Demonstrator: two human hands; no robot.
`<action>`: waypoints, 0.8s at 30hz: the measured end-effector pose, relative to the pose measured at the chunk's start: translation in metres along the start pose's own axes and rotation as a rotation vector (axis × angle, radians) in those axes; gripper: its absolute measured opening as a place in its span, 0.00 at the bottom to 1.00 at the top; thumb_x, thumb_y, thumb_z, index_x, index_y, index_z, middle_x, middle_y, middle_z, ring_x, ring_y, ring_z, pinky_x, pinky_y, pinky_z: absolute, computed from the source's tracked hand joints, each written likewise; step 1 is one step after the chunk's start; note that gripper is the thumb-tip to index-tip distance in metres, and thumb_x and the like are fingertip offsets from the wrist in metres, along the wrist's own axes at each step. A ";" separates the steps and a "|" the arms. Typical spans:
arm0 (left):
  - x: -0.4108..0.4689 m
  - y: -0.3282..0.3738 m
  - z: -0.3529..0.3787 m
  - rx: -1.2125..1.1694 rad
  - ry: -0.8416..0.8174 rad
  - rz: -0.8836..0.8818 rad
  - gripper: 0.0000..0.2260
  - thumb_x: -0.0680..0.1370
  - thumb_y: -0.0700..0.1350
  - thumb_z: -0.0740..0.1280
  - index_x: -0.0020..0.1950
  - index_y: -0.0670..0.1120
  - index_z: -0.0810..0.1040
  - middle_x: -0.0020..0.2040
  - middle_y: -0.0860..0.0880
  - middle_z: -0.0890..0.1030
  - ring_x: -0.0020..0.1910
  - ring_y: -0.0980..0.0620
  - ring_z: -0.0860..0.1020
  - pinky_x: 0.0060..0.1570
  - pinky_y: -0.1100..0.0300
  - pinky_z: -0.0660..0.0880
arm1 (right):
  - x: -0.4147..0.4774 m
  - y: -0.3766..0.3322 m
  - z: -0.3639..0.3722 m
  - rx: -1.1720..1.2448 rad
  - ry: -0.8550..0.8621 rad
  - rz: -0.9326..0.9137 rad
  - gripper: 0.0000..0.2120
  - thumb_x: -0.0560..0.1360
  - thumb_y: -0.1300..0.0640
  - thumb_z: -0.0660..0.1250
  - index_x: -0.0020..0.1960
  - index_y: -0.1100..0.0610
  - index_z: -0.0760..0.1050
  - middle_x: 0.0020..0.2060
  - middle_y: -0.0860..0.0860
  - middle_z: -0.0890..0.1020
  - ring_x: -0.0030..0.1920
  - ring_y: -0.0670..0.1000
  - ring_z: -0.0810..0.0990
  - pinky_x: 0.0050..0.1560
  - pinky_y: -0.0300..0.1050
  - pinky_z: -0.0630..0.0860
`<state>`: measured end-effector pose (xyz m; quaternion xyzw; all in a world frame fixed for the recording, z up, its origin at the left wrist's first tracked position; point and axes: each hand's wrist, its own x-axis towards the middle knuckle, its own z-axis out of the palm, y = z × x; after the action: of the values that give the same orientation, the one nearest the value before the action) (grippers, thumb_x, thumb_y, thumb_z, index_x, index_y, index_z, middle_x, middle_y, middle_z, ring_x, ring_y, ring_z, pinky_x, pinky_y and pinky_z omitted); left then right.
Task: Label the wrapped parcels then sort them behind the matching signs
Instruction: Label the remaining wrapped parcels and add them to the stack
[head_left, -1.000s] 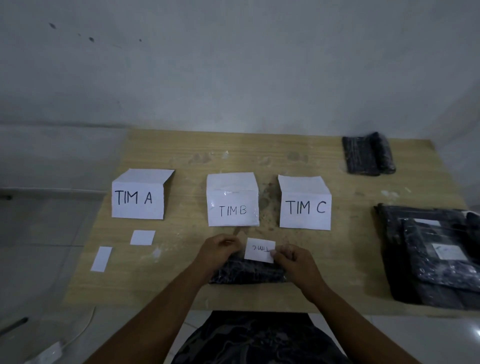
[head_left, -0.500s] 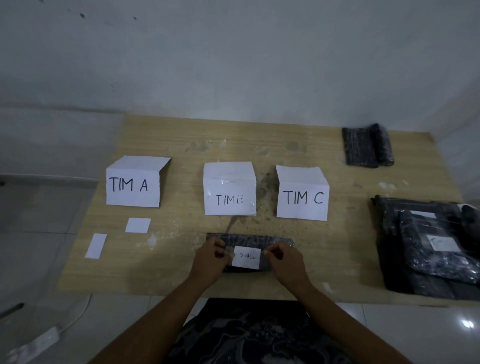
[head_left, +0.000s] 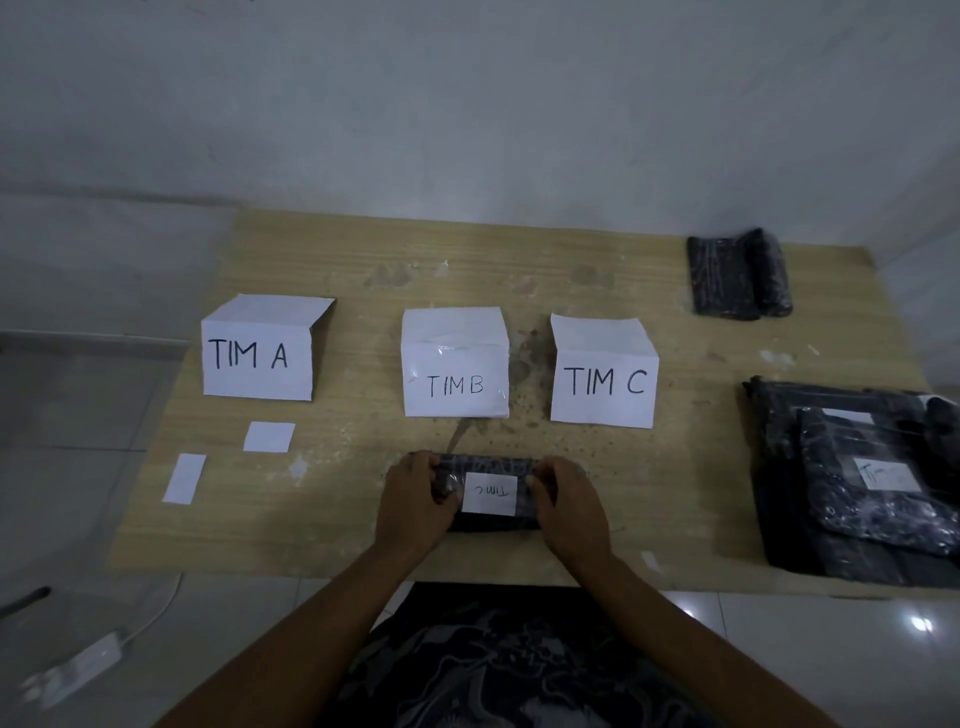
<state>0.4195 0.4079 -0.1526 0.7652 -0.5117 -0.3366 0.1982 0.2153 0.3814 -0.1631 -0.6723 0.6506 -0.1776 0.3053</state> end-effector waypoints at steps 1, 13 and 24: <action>0.000 -0.001 -0.001 0.065 0.026 0.021 0.20 0.72 0.49 0.72 0.60 0.45 0.71 0.54 0.46 0.74 0.54 0.47 0.71 0.49 0.55 0.72 | -0.001 0.002 0.000 -0.025 0.039 -0.022 0.06 0.78 0.52 0.65 0.49 0.54 0.73 0.46 0.52 0.77 0.44 0.51 0.73 0.44 0.49 0.74; 0.017 -0.014 0.007 0.377 -0.090 -0.152 0.41 0.70 0.73 0.57 0.75 0.49 0.56 0.77 0.45 0.54 0.74 0.42 0.54 0.67 0.40 0.58 | 0.001 -0.001 0.007 -0.366 -0.164 0.253 0.58 0.62 0.19 0.47 0.78 0.57 0.45 0.78 0.57 0.46 0.78 0.58 0.46 0.73 0.62 0.48; 0.022 -0.028 -0.002 0.275 -0.098 -0.053 0.30 0.77 0.65 0.55 0.74 0.48 0.60 0.71 0.45 0.63 0.66 0.39 0.66 0.57 0.44 0.73 | 0.001 0.016 -0.005 -0.238 -0.079 0.230 0.23 0.82 0.45 0.52 0.74 0.53 0.61 0.70 0.54 0.68 0.69 0.58 0.66 0.64 0.59 0.66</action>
<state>0.4447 0.3993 -0.1760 0.7809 -0.5419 -0.3053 0.0572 0.2001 0.3797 -0.1701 -0.6312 0.7272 -0.0365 0.2672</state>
